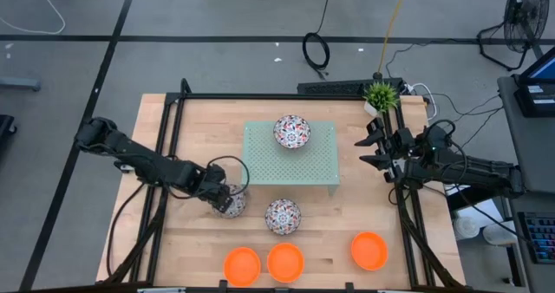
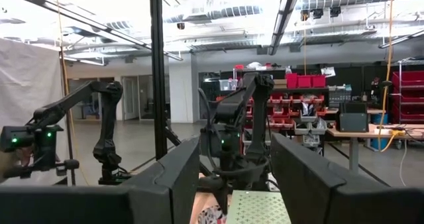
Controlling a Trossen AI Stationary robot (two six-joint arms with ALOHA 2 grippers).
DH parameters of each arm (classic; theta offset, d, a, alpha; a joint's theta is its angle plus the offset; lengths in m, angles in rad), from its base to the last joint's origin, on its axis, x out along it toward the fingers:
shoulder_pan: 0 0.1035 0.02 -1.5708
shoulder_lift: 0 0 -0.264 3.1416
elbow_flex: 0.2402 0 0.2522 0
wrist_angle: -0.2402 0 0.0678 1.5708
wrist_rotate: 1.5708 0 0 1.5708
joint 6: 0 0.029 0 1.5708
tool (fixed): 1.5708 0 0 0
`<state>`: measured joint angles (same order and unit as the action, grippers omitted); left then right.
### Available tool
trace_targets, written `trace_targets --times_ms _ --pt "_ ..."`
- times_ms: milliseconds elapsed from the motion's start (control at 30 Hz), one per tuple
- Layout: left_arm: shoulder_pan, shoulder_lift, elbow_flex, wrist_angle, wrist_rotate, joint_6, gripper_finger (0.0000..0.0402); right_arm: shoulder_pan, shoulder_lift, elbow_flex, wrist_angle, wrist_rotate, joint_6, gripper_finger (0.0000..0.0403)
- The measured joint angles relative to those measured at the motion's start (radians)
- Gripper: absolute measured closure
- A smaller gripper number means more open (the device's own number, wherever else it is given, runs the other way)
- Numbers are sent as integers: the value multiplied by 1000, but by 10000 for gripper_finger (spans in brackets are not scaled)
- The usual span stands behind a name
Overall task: Pick & Place Mini bowls
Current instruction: Stack the left white patterned bowl on top of the white patterned bowl on the shelf
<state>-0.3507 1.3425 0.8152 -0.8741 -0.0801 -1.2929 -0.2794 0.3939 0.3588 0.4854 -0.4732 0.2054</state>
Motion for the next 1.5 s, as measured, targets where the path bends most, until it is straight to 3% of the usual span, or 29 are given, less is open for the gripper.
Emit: trace_targets --times_ms 333,733,1000,1233,1500 --pt "-6 -14 54 -171 -25 -30 133 0 0 0 0 0 10 232" --pt "-16 -13 54 -129 -8 -71 133 0 0 0 -4 0 18 232" --pt "-49 -13 22 -91 -56 -106 133 0 0 0 -4 0 18 232" --pt "-73 -13 -27 -36 -43 -209 133 0 0 0 -5 -1 18 232" --pt "-84 -13 -49 39 -2 -186 133 0 0 0 -4 0 18 232"
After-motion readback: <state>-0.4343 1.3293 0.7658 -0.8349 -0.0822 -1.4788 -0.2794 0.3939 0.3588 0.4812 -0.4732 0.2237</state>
